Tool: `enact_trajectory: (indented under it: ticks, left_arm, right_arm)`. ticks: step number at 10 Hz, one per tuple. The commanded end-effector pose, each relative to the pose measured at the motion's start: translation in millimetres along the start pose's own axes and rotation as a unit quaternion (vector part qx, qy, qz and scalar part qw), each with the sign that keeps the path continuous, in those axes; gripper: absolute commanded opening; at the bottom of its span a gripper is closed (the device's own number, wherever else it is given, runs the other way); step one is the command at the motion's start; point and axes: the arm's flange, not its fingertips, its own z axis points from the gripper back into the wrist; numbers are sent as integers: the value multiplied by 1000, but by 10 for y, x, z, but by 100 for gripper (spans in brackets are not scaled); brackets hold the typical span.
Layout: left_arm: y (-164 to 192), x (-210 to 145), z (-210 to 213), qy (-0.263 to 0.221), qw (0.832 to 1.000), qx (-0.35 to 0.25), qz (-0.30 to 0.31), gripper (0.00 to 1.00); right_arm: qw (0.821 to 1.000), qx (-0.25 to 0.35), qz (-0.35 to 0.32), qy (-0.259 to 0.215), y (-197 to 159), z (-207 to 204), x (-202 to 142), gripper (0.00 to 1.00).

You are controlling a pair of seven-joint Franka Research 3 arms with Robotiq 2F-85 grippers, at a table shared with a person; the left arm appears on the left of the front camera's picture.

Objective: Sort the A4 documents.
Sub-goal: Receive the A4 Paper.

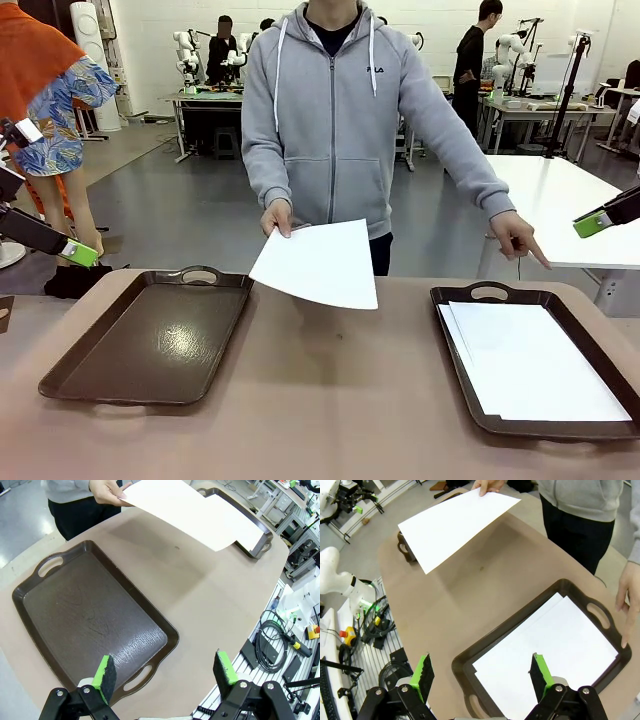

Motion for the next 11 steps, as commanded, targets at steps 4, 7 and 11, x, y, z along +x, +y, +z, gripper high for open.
enact_trajectory:
  ticks: [4, 7, 11]
  left_arm:
    - [21, -11, 2, -5, 1000, -8, -5, 100]
    - [21, -11, 2, -5, 1000, -8, -5, 100]
    - [21, -11, 2, -5, 1000, -8, -5, 100]
  right_arm:
    - [1000, 0, 1, -1, 8, 3, -1, 100]
    - [1000, 0, 1, -1, 8, 3, -1, 100]
    - [1000, 0, 0, 0, 0, 0, 0, 100]
